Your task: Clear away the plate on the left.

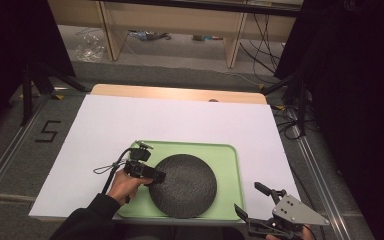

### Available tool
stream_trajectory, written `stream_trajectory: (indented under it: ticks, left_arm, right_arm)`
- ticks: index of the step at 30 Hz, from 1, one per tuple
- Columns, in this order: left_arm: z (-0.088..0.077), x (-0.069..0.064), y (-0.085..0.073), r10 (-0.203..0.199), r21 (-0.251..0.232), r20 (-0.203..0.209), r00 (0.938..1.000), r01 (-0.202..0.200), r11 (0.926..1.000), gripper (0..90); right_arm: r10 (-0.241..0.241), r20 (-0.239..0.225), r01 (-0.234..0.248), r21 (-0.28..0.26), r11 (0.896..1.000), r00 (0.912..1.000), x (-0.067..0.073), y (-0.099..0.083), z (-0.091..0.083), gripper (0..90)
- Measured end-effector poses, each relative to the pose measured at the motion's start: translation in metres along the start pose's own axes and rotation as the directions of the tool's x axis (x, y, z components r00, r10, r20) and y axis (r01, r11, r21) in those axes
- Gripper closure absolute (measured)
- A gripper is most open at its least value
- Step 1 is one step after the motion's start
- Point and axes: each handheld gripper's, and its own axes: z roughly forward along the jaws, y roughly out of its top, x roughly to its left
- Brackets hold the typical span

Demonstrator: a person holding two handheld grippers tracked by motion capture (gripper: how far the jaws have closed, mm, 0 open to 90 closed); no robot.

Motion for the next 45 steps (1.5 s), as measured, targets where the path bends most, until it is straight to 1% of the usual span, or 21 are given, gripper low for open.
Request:
stream_trajectory:
  ticks: [6,8,10,11,12,15,17,18,19,22,24,25,28,30,31,33,35,36,39,42,45]
  left_arm:
    - [0.000,0.000,0.000,0.003,-0.001,0.003,1.0000,-0.003,1.0000,56.2]
    - [0.001,-0.001,0.000,-0.007,-0.002,-0.005,1.0000,0.007,1.0000,55.6]
    - [0.001,-0.001,0.001,-0.008,0.001,-0.004,1.0000,0.008,1.0000,53.4]
    - [-0.001,0.000,0.001,-0.003,0.008,-0.002,1.0000,0.003,1.0000,51.5]
    - [-0.001,0.000,0.001,-0.013,0.004,0.000,0.9999,0.013,0.9999,50.7]
    - [-0.005,0.000,0.000,-0.013,0.000,-0.012,0.9998,0.013,0.9999,46.0]
    - [-0.009,0.001,-0.001,-0.007,-0.004,-0.031,0.9995,0.007,1.0000,43.5]
    - [-0.009,0.002,-0.001,-0.016,-0.005,-0.036,0.9992,0.016,0.9999,42.1]
    - [-0.010,0.003,-0.001,-0.010,0.000,-0.044,0.9990,0.010,1.0000,41.5]
    - [-0.012,0.004,-0.001,-0.023,-0.014,-0.038,0.9990,0.023,0.9997,40.5]
    - [-0.014,0.004,-0.001,-0.018,-0.014,-0.032,0.9993,0.017,0.9998,39.8]
    - [-0.015,0.003,-0.001,-0.019,-0.019,-0.030,0.9994,0.019,0.9996,39.2]
    - [-0.018,0.003,-0.002,-0.023,-0.028,-0.029,0.9993,0.022,0.9994,38.3]
    - [-0.021,0.004,-0.002,-0.014,-0.028,-0.024,0.9996,0.014,0.9995,37.9]
    - [-0.023,0.004,-0.002,-0.033,-0.054,-0.019,0.9993,0.032,0.9980,37.8]
    - [-0.026,0.004,-0.002,-0.040,-0.069,-0.019,0.9990,0.039,0.9969,37.0]
    - [-0.030,0.005,-0.003,-0.041,-0.085,-0.017,0.9990,0.040,0.9956,36.6]
    - [-0.033,0.006,-0.003,-0.035,-0.080,-0.016,0.9993,0.034,0.9962,36.5]
    - [-0.037,0.006,-0.004,-0.047,-0.104,-0.008,0.9989,0.046,0.9936,35.5]
    - [-0.040,0.006,-0.005,-0.040,-0.119,-0.016,0.9991,0.038,0.9921,33.5]
    - [-0.044,0.004,-0.007,-0.039,-0.152,-0.019,0.9991,0.035,0.9878,31.6]
  right_arm:
    - [0.001,0.001,-0.001,-0.002,1.000,1.0000,0.000,0.000,-0.001,18.3]
    - [0.015,-0.003,-0.015,0.009,1.000,0.9999,0.001,0.000,-0.001,18.3]
    - [0.014,-0.003,-0.014,0.009,1.000,0.9999,0.000,0.000,-0.001,18.3]
    - [0.005,0.002,-0.005,-0.004,1.000,1.0000,-0.001,0.000,-0.001,18.3]
    - [0.005,0.003,-0.005,0.000,1.000,1.0000,0.000,0.000,-0.001,18.4]
    - [0.005,0.007,-0.005,-0.006,1.000,1.0000,0.000,0.000,-0.001,18.3]
    - [0.005,0.003,-0.005,0.000,1.000,1.0000,0.000,0.000,-0.001,18.3]
    - [0.016,-0.003,-0.016,0.009,1.000,0.9999,0.001,0.000,-0.001,18.3]
    - [0.017,-0.005,-0.017,0.007,1.000,0.9998,0.001,0.000,-0.001,18.3]
    - [-0.005,0.005,0.005,-0.009,1.000,1.0000,0.000,0.000,0.000,18.3]
    - [0.018,0.000,-0.018,0.002,1.000,0.9998,0.001,0.000,-0.001,18.3]
    - [0.005,0.004,-0.005,-0.002,1.000,1.0000,0.000,0.000,-0.001,18.3]
    - [0.003,0.004,-0.003,-0.006,1.000,1.0000,0.000,0.000,-0.001,18.4]
    - [0.000,0.009,0.000,-0.013,1.000,1.0000,-0.001,0.000,-0.001,18.4]
    - [0.004,0.008,-0.004,-0.010,1.000,1.0000,0.000,0.000,-0.001,18.4]
    - [0.001,0.009,-0.001,-0.013,1.000,1.0000,-0.001,0.000,-0.001,18.4]
    - [0.004,0.009,-0.004,-0.008,1.000,0.9999,0.000,0.000,-0.001,18.4]
    - [0.005,0.009,-0.005,-0.008,1.000,1.0000,0.000,0.000,-0.001,18.4]
    - [0.007,0.006,-0.007,-0.009,1.000,1.0000,0.000,0.000,-0.001,18.4]
    - [0.007,0.007,-0.007,-0.010,1.000,1.0000,0.000,0.000,-0.001,18.4]
    - [-0.001,0.011,0.001,-0.011,1.000,0.9999,-0.001,0.000,-0.001,18.4]
